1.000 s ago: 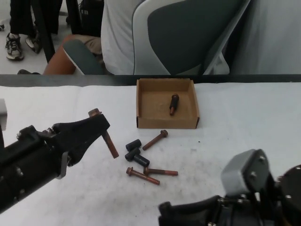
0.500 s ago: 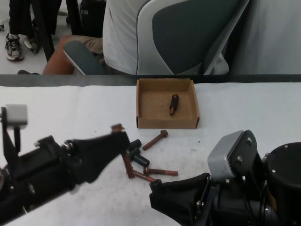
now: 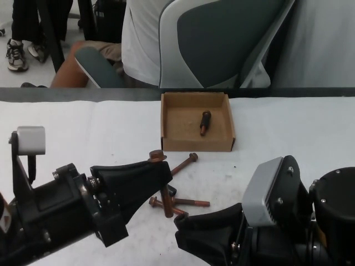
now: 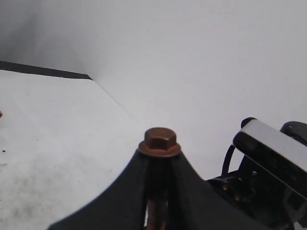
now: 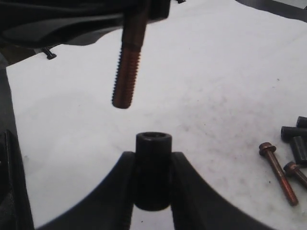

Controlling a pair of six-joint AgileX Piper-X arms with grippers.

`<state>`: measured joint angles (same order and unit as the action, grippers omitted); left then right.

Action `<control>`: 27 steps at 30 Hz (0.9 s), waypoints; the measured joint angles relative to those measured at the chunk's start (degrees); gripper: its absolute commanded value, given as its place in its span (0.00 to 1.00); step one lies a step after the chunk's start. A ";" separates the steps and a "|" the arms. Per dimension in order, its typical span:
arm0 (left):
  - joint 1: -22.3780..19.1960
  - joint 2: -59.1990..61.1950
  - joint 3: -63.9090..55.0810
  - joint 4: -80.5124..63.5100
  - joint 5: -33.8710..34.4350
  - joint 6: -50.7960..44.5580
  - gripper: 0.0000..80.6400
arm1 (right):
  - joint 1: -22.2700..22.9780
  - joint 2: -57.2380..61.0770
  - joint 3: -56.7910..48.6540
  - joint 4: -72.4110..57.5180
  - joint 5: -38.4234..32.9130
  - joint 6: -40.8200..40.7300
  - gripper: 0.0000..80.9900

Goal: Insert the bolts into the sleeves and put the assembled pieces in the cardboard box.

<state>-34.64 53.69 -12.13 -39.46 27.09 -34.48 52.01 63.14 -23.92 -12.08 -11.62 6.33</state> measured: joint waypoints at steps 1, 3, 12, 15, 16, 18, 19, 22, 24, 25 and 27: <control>0.00 0.00 0.00 0.00 0.00 0.71 0.01 | 0.00 0.00 0.00 -0.29 0.00 -0.12 0.00; 0.00 0.00 0.00 0.00 0.00 1.82 0.01 | 0.00 0.00 0.00 -0.95 0.00 -0.27 0.00; -0.33 0.00 0.00 -0.48 -2.30 3.96 0.01 | 0.00 0.00 -0.07 -2.96 -0.84 -0.27 0.00; -0.72 0.00 0.00 -0.48 -2.32 4.02 0.01 | 0.00 0.00 -0.14 -2.96 -1.16 -0.27 0.00; -0.83 0.00 0.00 -0.48 -2.32 4.02 0.01 | 0.00 0.00 -0.14 -2.96 -1.12 -0.27 0.00; -1.08 0.00 0.00 -0.48 -2.62 4.02 0.01 | 0.00 0.00 -0.14 -2.96 -1.36 -0.08 0.00; -1.24 0.00 0.00 -0.70 -2.74 4.02 0.01 | 0.00 0.00 -0.14 -2.96 -1.41 -0.08 0.00; -1.61 0.00 0.00 -0.91 -2.93 4.02 0.01 | 0.00 0.00 -0.14 -2.96 -1.51 0.09 0.00; -1.92 0.00 0.00 -0.87 -2.95 4.02 0.01 | 0.00 0.00 -0.14 -2.96 -1.51 0.09 0.00; -2.03 0.00 0.00 -0.87 -2.95 4.02 0.01 | 0.00 0.00 -0.14 -2.96 -1.51 0.09 0.00; -2.00 0.00 0.00 -0.87 -2.95 4.02 0.01 | 0.00 0.00 -0.14 -2.96 -1.51 0.09 0.00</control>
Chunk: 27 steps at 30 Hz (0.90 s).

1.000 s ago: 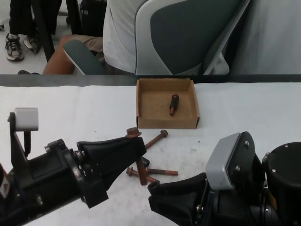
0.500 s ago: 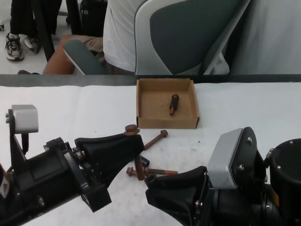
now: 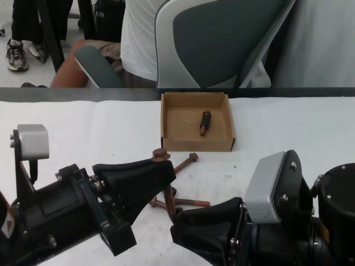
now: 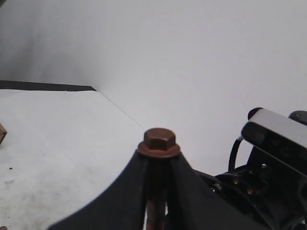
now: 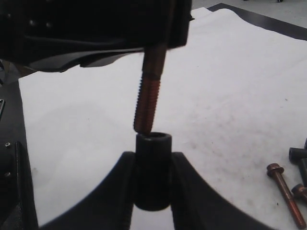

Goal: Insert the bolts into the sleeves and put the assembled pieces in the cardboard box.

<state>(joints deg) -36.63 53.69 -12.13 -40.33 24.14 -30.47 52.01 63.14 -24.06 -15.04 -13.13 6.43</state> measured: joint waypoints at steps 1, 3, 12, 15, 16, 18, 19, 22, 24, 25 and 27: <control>0.00 0.00 0.00 0.00 0.00 0.00 0.01 | 0.00 0.00 0.00 0.00 0.00 0.00 0.00; 0.00 0.00 0.00 0.00 0.00 0.00 0.01 | 0.00 0.00 0.00 0.00 0.00 0.00 0.00; 0.00 0.00 0.00 -0.59 -0.65 0.00 0.01 | 0.00 0.00 -0.98 -0.64 -0.95 0.00 0.00; 0.00 0.00 0.00 -0.56 -0.66 0.00 0.01 | 0.00 0.00 -1.18 -0.77 -0.95 0.00 0.00; 0.00 0.00 0.00 -0.56 -0.66 0.00 0.01 | 0.00 0.00 -1.16 -0.77 -0.95 0.00 0.00; 0.00 0.00 0.00 -0.68 -0.82 0.00 0.01 | 0.00 0.00 -1.16 -0.77 -1.27 0.00 0.00; -0.11 0.00 0.00 -0.63 -0.82 0.00 0.01 | 0.00 0.00 -1.16 -0.77 -1.56 0.00 0.00; -0.07 0.00 0.00 -0.86 -1.00 -0.20 0.01 | 0.00 0.00 -1.47 -0.77 -1.80 1.40 0.00; -0.07 0.00 0.00 -0.87 -1.28 -0.49 0.01 | 0.00 0.00 -1.94 -0.87 -1.80 2.09 0.00; -0.07 0.00 0.00 -1.09 -1.43 -0.92 0.01 | 0.00 0.00 -1.95 -0.87 -1.69 2.12 0.00; -0.07 0.00 0.00 -1.53 -2.28 -2.34 0.01 | 0.00 0.04 -1.93 -1.55 -1.21 2.24 0.00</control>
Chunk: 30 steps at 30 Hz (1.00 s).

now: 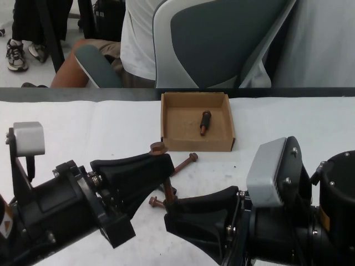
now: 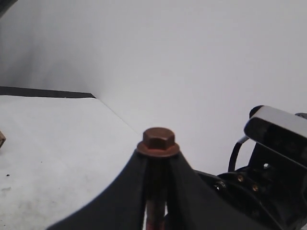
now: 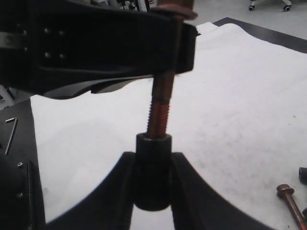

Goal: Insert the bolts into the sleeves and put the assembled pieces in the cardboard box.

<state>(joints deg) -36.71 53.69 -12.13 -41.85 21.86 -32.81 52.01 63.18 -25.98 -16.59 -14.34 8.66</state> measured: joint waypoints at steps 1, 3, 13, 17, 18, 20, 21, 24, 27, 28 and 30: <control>0.00 0.00 0.00 -0.21 -0.50 -0.59 0.01 | 0.00 0.00 0.00 -0.51 0.38 0.22 0.00; 0.00 0.00 0.00 -0.49 -1.55 -2.68 0.01 | 0.00 0.20 0.00 -1.89 1.35 0.96 0.00; -0.62 0.00 -0.12 -1.96 -5.44 -13.97 0.01 | 0.00 0.31 0.00 -7.61 4.39 2.98 0.00; -2.92 0.00 -0.12 -1.72 -6.28 -15.10 0.01 | 0.00 0.31 0.00 -9.53 5.35 3.19 0.00; -3.68 0.00 -0.12 -1.68 -7.02 -15.17 0.01 | 0.00 0.31 -0.18 -9.64 5.47 3.30 0.00; -4.87 0.00 -0.12 -1.71 -8.37 -15.22 0.01 | 0.00 0.31 -0.29 -9.65 5.46 3.31 0.00; -5.52 0.00 -0.12 -1.71 -9.11 -15.22 0.01 | 0.00 0.31 -0.29 -9.72 5.46 3.31 0.00; -6.86 0.00 -0.12 -1.58 -10.23 -13.89 0.01 | 0.00 0.31 -0.29 -9.72 5.46 3.31 0.00; -7.15 0.00 -0.12 -1.58 -10.23 -12.46 0.12 | 0.00 0.31 -0.29 -9.72 5.46 3.31 0.00; -7.15 0.00 -0.12 -1.58 -10.23 -12.30 0.18 | 0.00 0.31 -0.29 -9.72 5.46 3.31 0.00; -7.28 0.00 -0.12 -1.58 -9.53 -10.30 0.32 | 0.00 0.31 -0.29 -9.72 5.46 3.31 0.00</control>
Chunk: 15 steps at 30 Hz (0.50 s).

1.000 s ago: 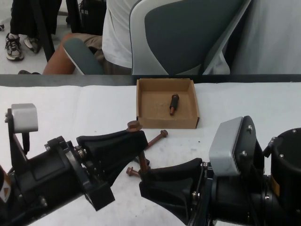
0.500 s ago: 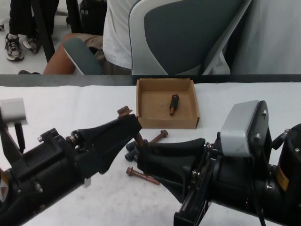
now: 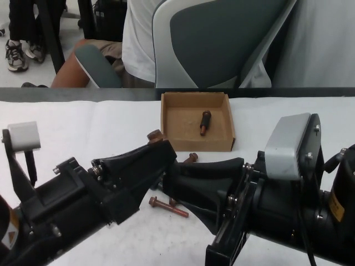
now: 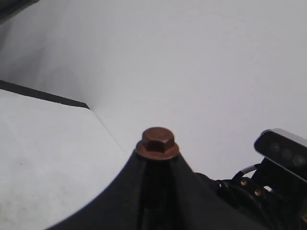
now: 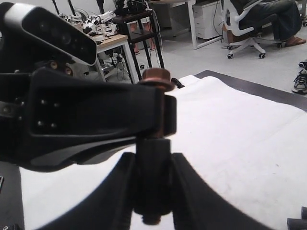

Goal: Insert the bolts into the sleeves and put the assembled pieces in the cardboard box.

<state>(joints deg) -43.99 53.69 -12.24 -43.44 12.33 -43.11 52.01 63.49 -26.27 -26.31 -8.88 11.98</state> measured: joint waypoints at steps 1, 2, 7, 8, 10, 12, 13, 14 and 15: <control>0.00 0.00 0.00 0.00 0.57 0.37 0.39 | 0.00 0.00 0.00 0.12 0.00 0.00 0.00; 0.00 0.00 0.00 -0.18 1.28 0.79 0.47 | 0.00 0.00 0.00 0.20 -0.20 0.00 0.00; -0.13 0.00 -0.14 -0.77 5.87 1.58 0.59 | 0.00 0.00 0.00 1.31 -0.39 0.00 0.00; -0.13 0.00 -0.25 -0.02 6.95 2.19 0.59 | 0.00 0.00 0.00 1.36 -0.39 0.00 0.00; -0.13 0.00 -0.60 2.23 8.22 5.10 0.59 | 0.00 0.00 0.00 1.98 -0.63 -0.11 0.00; -0.13 0.00 -0.70 3.58 8.60 7.88 0.59 | -0.36 0.10 0.00 2.51 -1.03 -0.11 0.00; -0.13 0.00 -0.81 3.96 8.76 8.97 0.59 | -0.59 0.06 0.00 2.76 -1.32 -0.11 0.00; -0.13 -0.13 -0.80 4.24 8.80 10.18 0.59 | -0.80 0.06 0.00 2.84 -1.69 -0.11 0.00; -0.13 -0.12 -0.80 4.43 8.78 11.31 0.59 | -1.07 0.16 0.00 3.07 -1.91 -0.36 0.00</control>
<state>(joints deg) -44.12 53.57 -13.05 -39.00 21.11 -31.80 50.95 63.66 -26.27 -23.23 -10.79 11.62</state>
